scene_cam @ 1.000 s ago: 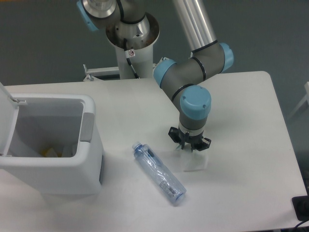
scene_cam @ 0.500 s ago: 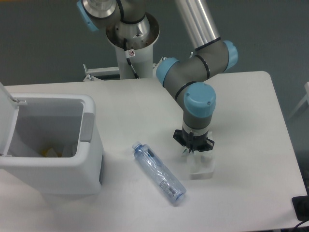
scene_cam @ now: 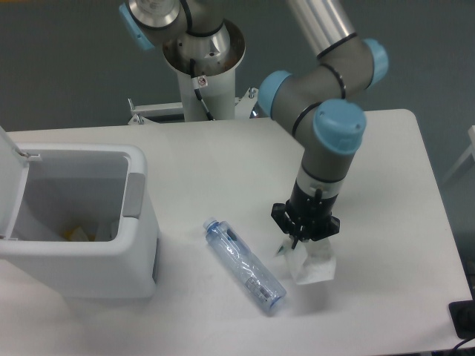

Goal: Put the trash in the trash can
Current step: 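Move the gripper over the crumpled white tissue and lower onto it, then close the gripper on the tissue and lift it, then carry the tissue over the white trash bin and release it, then move the open gripper back over the clear plastic bottle, then lower the gripper to the bottle's bottom end and close on it, then lift the bottle and carry it over the trash bin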

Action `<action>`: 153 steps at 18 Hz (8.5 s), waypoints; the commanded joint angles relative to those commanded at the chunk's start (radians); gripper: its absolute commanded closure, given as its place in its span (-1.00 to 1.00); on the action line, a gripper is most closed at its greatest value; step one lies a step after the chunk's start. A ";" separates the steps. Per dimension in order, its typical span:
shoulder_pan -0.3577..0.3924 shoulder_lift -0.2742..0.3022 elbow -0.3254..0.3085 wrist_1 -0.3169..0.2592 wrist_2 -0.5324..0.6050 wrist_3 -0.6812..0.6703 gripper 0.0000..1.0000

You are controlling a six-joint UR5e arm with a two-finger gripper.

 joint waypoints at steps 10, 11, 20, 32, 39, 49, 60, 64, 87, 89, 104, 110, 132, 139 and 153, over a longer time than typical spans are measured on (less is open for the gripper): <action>-0.012 0.140 0.052 0.002 -0.281 -0.092 1.00; -0.017 0.149 0.058 0.002 -0.295 -0.101 1.00; -0.150 0.229 0.074 0.011 -0.407 -0.253 1.00; -0.293 0.330 -0.063 0.026 -0.402 -0.292 0.72; -0.305 0.350 -0.123 0.084 -0.399 -0.266 -1.00; -0.161 0.286 -0.080 0.083 -0.310 -0.221 -1.00; -0.025 0.058 0.081 0.069 -0.190 -0.204 -1.00; -0.026 0.023 0.084 0.067 -0.161 -0.218 -1.00; -0.123 -0.319 0.336 -0.326 0.184 -0.468 -1.00; -0.127 -0.350 0.377 -0.394 0.195 -0.485 -1.00; -0.181 -0.411 0.376 -0.394 0.280 -0.598 -0.15; -0.189 -0.406 0.377 -0.390 0.294 -0.643 0.15; -0.123 -0.282 0.445 -0.221 0.077 -0.615 0.15; -0.118 -0.210 0.443 -0.163 -0.097 -0.617 0.15; -0.110 -0.025 0.514 -0.018 -0.446 -0.625 0.15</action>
